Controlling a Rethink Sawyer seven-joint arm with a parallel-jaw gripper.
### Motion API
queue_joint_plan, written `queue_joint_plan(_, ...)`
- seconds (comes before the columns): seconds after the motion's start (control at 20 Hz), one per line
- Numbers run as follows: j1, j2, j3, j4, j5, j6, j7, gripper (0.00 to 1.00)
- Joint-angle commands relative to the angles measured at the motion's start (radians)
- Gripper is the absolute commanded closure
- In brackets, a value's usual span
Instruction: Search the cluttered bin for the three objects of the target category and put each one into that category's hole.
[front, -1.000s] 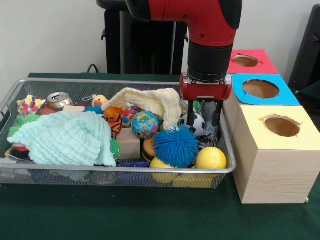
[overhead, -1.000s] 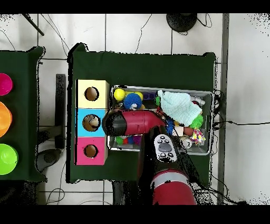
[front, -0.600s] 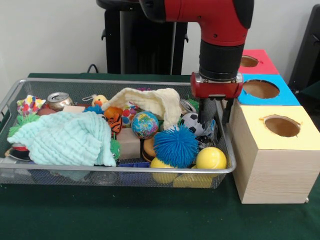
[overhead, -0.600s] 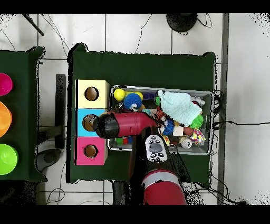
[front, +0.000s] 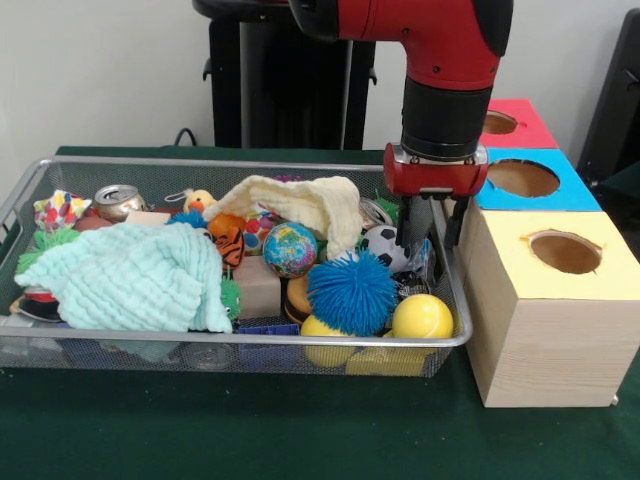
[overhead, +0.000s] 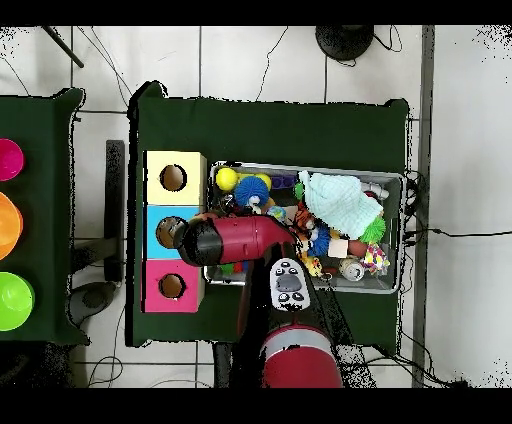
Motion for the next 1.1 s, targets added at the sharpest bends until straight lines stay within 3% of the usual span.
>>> queue_joint_plan(0.05, -0.016, 0.070, 0.009, 0.053, 0.019, -0.077, 0.177, 0.00)
queue_joint_plan(0.45, -0.053, 0.099, 0.004, 0.035, -0.007, -0.097, 0.144, 0.00)
queue_joint_plan(1.1, -0.093, 0.068, 0.009, 0.033, -0.026, -0.056, 0.103, 0.00)
